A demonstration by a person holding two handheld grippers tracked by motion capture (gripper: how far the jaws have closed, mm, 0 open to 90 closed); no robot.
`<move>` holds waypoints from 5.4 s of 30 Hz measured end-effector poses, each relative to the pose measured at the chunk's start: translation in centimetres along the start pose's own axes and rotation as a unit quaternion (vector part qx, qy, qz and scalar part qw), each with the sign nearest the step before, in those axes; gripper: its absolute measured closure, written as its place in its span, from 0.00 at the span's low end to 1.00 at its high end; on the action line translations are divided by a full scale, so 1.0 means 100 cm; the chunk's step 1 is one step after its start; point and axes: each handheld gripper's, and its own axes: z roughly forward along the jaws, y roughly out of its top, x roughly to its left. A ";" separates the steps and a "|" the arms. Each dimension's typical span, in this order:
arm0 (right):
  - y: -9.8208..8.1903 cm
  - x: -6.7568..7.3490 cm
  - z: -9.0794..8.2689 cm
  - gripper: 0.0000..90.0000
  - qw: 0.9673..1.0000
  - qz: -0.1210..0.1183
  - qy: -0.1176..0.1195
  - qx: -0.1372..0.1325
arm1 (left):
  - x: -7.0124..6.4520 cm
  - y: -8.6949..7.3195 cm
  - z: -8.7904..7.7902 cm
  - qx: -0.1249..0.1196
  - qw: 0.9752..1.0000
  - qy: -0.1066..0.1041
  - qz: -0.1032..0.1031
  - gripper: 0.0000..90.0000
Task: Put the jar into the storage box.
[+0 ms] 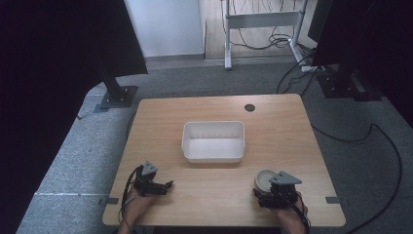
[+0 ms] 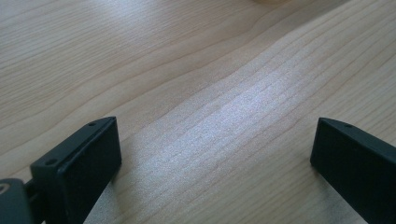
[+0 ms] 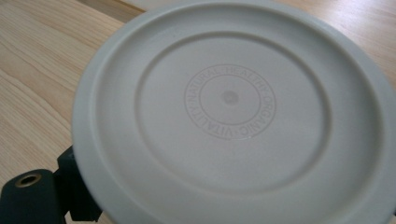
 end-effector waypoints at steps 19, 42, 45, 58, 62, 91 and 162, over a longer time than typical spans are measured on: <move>0.028 0.012 0.018 0.10 1.000 -0.008 0.018 0.002 | 0.000 0.000 0.000 0.000 1.000 0.000 0.000 0.02; 0.064 0.022 0.037 0.10 0.999 -0.020 0.038 -0.009 | 0.000 0.000 0.000 0.000 1.000 0.002 -0.001 0.02; 0.068 0.023 0.040 0.10 0.999 -0.019 0.039 -0.010 | 0.000 0.000 0.000 0.000 1.000 0.002 0.000 0.02; 0.084 0.029 0.052 0.10 0.999 -0.024 0.046 -0.013 | 0.000 0.000 0.000 0.000 1.000 0.002 0.000 0.02; 0.088 0.032 0.057 0.10 0.998 -0.029 0.048 -0.013 | 0.000 0.000 0.000 0.000 1.000 0.002 -0.001 0.02; 0.126 0.049 0.092 0.10 0.998 -0.043 0.047 -0.014 | 0.000 0.000 0.000 0.000 1.000 0.001 -0.001 0.02; 0.136 0.042 0.170 0.09 1.000 0.004 0.002 0.025 | 0.000 0.000 0.000 0.000 1.000 0.001 -0.001 0.02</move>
